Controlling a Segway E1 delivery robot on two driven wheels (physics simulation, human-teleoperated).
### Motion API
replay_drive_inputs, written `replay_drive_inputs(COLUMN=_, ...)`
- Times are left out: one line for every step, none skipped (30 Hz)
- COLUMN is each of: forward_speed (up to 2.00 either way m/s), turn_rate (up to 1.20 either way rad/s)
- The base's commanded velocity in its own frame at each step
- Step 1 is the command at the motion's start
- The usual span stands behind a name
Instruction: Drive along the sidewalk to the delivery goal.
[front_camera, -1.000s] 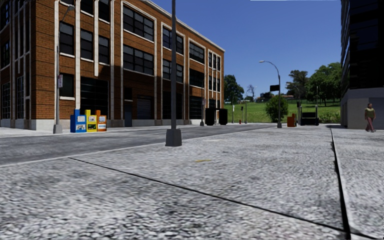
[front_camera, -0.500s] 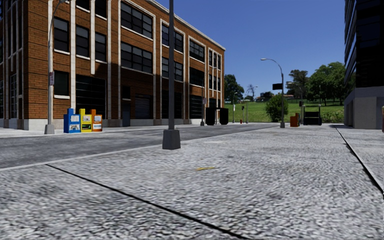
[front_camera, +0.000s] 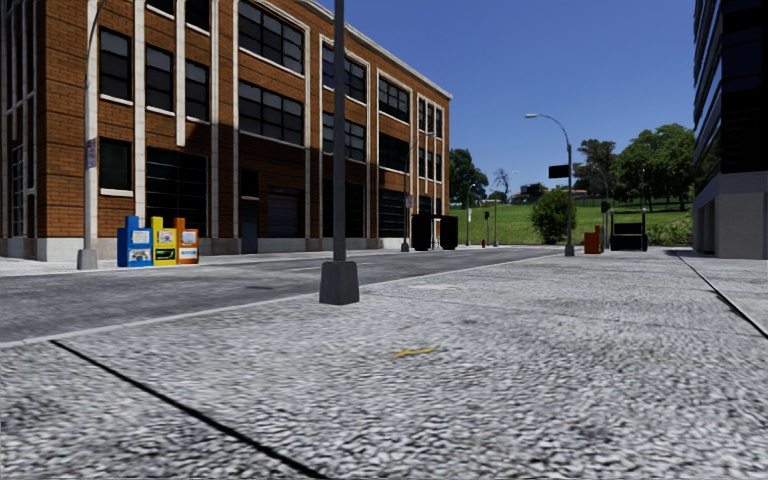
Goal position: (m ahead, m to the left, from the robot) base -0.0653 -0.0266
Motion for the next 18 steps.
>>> replay_drive_inputs(forward_speed=0.00, turn_rate=0.00)
replay_drive_inputs(forward_speed=0.00, turn_rate=0.00)
replay_drive_inputs(forward_speed=0.00, turn_rate=0.00)
replay_drive_inputs(forward_speed=0.00, turn_rate=0.00)
replay_drive_inputs(forward_speed=0.00, turn_rate=0.00)
replay_drive_inputs(forward_speed=0.00, turn_rate=0.00)
replay_drive_inputs(forward_speed=0.00, turn_rate=0.00)
replay_drive_inputs(forward_speed=0.00, turn_rate=0.00)
replay_drive_inputs(forward_speed=0.00, turn_rate=0.00)
replay_drive_inputs(forward_speed=0.00, turn_rate=0.00)
replay_drive_inputs(forward_speed=0.00, turn_rate=0.00)
replay_drive_inputs(forward_speed=0.00, turn_rate=0.00)
replay_drive_inputs(forward_speed=0.00, turn_rate=0.00)
replay_drive_inputs(forward_speed=0.00, turn_rate=0.00)
replay_drive_inputs(forward_speed=0.00, turn_rate=0.00)
replay_drive_inputs(forward_speed=0.00, turn_rate=0.00)
replay_drive_inputs(forward_speed=0.00, turn_rate=0.00)
replay_drive_inputs(forward_speed=0.00, turn_rate=0.00)
